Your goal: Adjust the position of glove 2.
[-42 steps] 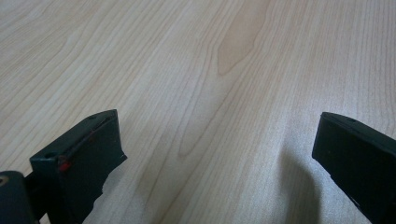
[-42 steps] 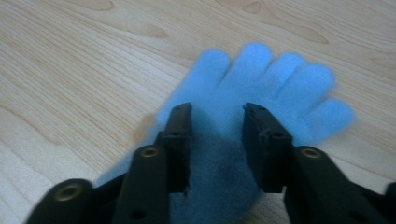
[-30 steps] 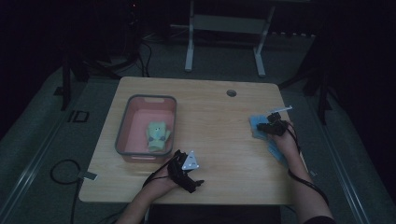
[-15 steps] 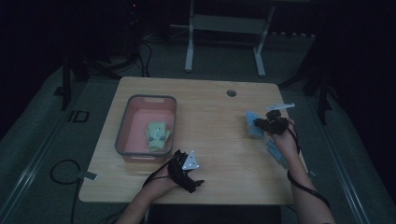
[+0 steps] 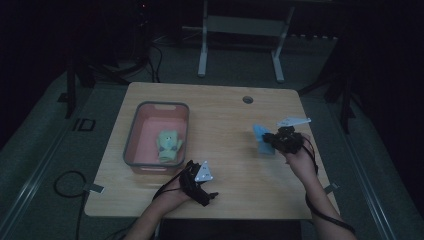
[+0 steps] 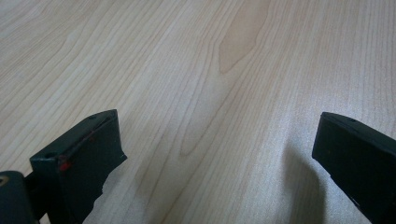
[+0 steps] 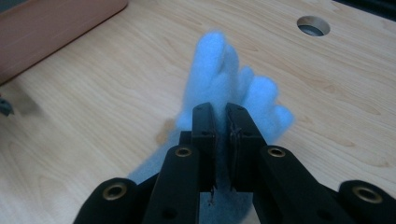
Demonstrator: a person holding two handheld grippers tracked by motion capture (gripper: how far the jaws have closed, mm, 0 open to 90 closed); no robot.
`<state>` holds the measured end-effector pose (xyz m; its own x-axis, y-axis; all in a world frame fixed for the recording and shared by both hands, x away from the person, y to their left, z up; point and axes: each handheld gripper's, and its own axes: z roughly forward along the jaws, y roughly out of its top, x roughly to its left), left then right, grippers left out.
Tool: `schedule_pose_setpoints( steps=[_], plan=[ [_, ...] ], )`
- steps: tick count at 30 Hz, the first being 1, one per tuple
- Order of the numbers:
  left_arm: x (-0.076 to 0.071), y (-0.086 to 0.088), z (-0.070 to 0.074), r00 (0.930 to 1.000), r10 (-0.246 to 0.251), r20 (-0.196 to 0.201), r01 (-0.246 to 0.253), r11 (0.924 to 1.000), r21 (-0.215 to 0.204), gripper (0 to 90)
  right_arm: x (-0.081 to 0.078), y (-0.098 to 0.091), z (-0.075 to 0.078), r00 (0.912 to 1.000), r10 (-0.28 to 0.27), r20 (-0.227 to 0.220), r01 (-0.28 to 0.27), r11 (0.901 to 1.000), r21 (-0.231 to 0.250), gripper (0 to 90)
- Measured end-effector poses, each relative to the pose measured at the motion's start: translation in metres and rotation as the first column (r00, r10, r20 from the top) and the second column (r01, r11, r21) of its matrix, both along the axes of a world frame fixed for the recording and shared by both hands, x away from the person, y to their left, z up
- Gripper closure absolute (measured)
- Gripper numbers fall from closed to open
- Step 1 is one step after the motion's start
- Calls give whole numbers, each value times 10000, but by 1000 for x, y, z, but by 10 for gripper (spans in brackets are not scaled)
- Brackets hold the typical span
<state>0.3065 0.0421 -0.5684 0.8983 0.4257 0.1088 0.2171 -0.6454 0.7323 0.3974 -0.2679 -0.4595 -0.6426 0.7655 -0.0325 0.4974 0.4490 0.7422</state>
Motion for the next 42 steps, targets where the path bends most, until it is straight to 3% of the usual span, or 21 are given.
schedule_pose_setpoints(
  steps=[4, 8, 13, 16, 21, 33, 36, 40, 42],
  plan=[
    [0, 0, 0, 10000, 11, -3, -11, 10000, -5, 19, -13, 10, -2, 9996, 248, -156, -241, 9989, 389, 832],
    [0, 0, 0, 10000, -17, 26, 17, 10000, 11, 19, -24, 20, -9, 9987, 416, -279, -409, 9989, 244, 831],
    [-1, -1, 0, 10000, -46, 39, 46, 10000, 66, 19, -35, 28, -16, 9995, -5, -313, 12, 9997, 238, 831],
    [-1, -1, 0, 10000, -23, 46, 23, 10000, 24, 19, -40, 34, -23, 9990, 103, -431, -101, 9999, 53, 831],
    [-1, -1, 0, 10000, -21, 81, 21, 10000, 23, 19, -45, 42, -33, 9981, -194, -591, 194, 9998, -5, 830],
    [-1, 0, 0, 10000, -91, -4, 91, 10000, -15, 19, -46, 62, -57, 9978, -109, -659, 69, 9981, -605, 817],
    [-1, 0, 0, 9999, -130, -17, 130, 9999, 8, 19, -43, 61, -65, 9962, -110, -866, 44, 9971, -758, 786],
    [-1, 0, -1, 9999, -145, -51, 145, 9999, -45, 19, -38, 59, -78, 9914, -70, -1307, -50, 9958, -914, 633],
    [-1, -1, -1, 9998, -189, -39, 189, 9998, -6, 19, -37, 58, -84, 9895, -24, -1443, -106, 9959, -898, 614]
  ],
)
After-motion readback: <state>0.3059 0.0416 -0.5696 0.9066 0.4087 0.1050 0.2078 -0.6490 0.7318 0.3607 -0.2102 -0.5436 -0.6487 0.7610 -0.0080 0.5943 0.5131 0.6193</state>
